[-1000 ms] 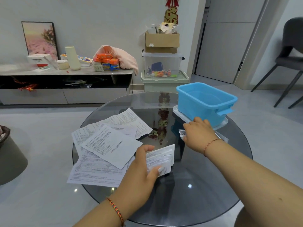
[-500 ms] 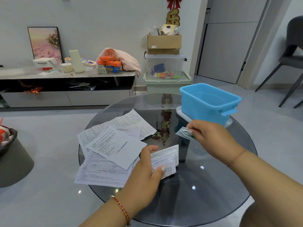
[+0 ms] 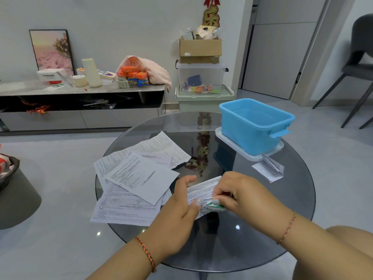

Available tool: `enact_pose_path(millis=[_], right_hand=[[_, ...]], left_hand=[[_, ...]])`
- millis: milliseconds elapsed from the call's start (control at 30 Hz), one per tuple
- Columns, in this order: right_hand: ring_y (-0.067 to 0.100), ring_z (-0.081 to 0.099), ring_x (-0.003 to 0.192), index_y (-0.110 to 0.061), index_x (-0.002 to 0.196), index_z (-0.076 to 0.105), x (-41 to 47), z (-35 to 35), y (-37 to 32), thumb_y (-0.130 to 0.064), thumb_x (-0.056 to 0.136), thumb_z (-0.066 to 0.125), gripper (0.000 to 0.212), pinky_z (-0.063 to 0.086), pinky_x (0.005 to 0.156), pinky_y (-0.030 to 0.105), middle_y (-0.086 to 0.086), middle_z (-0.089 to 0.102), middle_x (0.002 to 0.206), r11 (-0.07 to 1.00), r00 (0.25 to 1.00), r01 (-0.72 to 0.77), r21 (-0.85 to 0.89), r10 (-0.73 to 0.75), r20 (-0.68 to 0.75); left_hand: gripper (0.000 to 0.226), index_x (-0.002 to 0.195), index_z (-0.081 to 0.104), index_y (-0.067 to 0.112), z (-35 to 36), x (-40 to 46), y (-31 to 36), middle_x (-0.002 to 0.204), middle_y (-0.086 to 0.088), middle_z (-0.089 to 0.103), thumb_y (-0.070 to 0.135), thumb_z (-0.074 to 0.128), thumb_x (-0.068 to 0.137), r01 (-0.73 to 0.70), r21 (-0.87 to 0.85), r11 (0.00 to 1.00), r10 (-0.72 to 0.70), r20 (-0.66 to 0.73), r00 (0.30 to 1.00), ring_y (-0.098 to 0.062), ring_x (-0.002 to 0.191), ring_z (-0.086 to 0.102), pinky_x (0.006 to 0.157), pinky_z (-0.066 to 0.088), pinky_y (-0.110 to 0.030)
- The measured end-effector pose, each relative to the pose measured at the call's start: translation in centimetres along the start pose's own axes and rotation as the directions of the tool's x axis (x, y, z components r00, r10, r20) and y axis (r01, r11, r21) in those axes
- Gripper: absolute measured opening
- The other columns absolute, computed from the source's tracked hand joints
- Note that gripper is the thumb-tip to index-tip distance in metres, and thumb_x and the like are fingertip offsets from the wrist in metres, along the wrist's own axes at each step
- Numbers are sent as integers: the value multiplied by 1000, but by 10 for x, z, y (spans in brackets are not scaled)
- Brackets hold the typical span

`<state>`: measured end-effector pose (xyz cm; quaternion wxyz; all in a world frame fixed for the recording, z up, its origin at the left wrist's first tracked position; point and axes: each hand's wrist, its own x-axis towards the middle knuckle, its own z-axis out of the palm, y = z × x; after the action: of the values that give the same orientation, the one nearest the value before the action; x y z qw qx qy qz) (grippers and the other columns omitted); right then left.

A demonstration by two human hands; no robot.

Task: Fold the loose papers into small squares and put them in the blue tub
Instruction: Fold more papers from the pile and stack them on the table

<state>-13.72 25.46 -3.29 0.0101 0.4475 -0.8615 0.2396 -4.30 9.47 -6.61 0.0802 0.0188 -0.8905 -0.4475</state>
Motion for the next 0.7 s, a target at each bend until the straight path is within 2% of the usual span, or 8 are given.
enact_pose_path(millis=[100, 167, 300, 367, 433, 567, 633, 700], right_hand=[[10, 52, 80, -19, 76, 67, 1, 6, -3, -23, 81, 69, 7, 43, 73, 25, -12, 46, 79, 999, 999, -35, 12, 36, -27], [10, 52, 80, -21, 74, 65, 1, 9, -7, -25, 80, 70, 9, 44, 72, 26, -13, 44, 78, 998, 998, -62, 25, 63, -27], [5, 48, 74, -26, 71, 60, 3, 12, -10, -29, 79, 71, 14, 42, 68, 21, -14, 42, 76, 994, 994, -106, 40, 108, -34], [2, 45, 69, -29, 67, 54, 1, 10, -11, -31, 78, 72, 21, 36, 63, 14, -14, 44, 75, 992, 992, -118, 47, 120, -47], [4, 48, 69, -29, 64, 52, 1, -1, -7, -36, 79, 69, 24, 37, 61, 15, -12, 49, 74, 983, 972, -184, 24, 185, -142], [14, 50, 64, -23, 65, 54, -3, -34, 34, -44, 79, 64, 27, 37, 54, 26, -6, 57, 68, 877, 797, -473, -89, 381, -469], [23, 51, 71, -16, 77, 59, -4, -40, 61, -44, 79, 65, 29, 38, 59, 29, 3, 62, 79, 779, 739, -606, -164, 474, -480], [30, 55, 85, -9, 94, 60, -3, -37, 82, -47, 80, 64, 41, 40, 65, 31, 10, 63, 95, 686, 698, -699, -202, 591, -404]], left_hand=[[50, 128, 11, 47, 0, 0, 1, 119, 26, 38, 53, 40, 87, 2, -5, 1000, -2, 26, 1000, 16, 106, 40, 78, 31, 7], [62, 129, 9, 48, 0, 1, 1, 115, 35, 33, 57, 48, 82, 8, -13, 1000, -7, 49, 999, 19, 105, 40, 78, 31, 7], [75, 127, 9, 49, 3, 2, -3, 115, 38, 31, 41, 68, 82, -1, 16, 1000, 0, 52, 999, 27, 102, 36, 78, 31, 7], [66, 123, 11, 49, 6, 2, -5, 111, 32, 38, 31, 64, 86, -28, 80, 996, 28, -8, 1000, 22, 97, 42, 75, 33, 5], [58, 121, 15, 47, 8, 1, -6, 112, 22, 44, 23, 58, 90, -32, 125, 992, 40, -63, 997, 15, 93, 46, 74, 33, 4], [54, 119, 17, 48, 8, 0, -5, 114, 21, 44, 24, 57, 92, -14, 112, 994, 24, -87, 996, 15, 92, 44, 73, 32, 7], [52, 119, 18, 48, 8, 0, -5, 115, 21, 43, 26, 57, 92, -5, 97, 995, 13, -85, 996, 12, 93, 45, 72, 32, 7], [51, 120, 19, 47, 7, 1, -5, 117, 19, 45, 27, 57, 92, 4, 78, 997, 3, -88, 996, 7, 96, 46, 73, 32, 7]])
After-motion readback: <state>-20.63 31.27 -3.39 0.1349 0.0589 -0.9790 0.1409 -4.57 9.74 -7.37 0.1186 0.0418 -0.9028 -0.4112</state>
